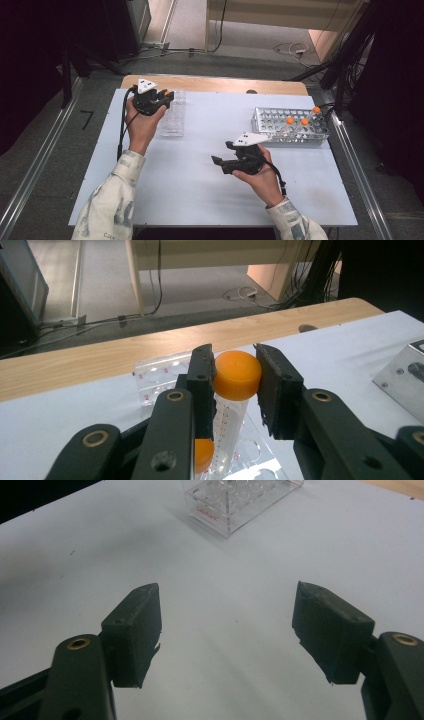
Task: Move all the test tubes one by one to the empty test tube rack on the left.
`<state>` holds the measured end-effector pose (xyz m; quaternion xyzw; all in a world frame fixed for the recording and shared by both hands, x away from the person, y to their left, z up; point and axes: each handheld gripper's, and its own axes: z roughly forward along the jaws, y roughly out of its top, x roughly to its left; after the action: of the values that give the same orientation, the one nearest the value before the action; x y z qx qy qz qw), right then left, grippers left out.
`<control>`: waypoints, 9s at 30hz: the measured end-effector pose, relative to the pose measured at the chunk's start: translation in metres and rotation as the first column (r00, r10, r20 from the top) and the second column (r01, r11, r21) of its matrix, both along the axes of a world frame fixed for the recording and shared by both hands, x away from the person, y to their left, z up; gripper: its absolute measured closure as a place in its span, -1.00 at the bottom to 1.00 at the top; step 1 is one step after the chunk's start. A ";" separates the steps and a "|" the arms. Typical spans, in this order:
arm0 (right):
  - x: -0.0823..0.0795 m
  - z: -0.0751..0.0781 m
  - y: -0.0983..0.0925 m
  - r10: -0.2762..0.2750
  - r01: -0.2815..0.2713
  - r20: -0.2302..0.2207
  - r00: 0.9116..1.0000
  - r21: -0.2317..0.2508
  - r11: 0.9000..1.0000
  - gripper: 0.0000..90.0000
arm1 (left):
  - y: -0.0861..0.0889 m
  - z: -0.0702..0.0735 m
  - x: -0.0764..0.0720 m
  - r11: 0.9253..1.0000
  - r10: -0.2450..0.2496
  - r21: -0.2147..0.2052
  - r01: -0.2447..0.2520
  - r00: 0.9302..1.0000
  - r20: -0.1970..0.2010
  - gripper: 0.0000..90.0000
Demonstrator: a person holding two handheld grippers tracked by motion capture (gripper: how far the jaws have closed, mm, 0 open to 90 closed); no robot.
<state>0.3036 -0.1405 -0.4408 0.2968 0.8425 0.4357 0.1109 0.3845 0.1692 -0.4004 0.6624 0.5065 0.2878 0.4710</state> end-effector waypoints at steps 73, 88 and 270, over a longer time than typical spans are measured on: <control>0.003 0.009 -0.084 -0.184 0.183 0.020 0.983 0.036 0.982 -0.42 | -0.029 -0.019 -0.100 0.990 -0.125 -0.070 0.124 0.992 -0.013 -0.69; 0.008 0.016 -0.158 -0.369 0.366 0.047 0.928 0.064 0.928 -0.41 | -0.021 -0.030 -0.109 0.991 -0.121 -0.067 0.119 0.992 -0.040 -0.69; 0.008 0.010 0.048 0.050 -0.050 0.061 0.997 0.014 0.999 0.60 | -0.033 -0.017 -0.121 0.974 -0.219 -0.062 0.219 0.976 0.001 -0.56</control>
<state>0.3113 -0.0930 -0.4304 0.2631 0.8426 0.4534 0.1231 0.2640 0.1360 -0.4172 0.7001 0.4404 0.2165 0.5187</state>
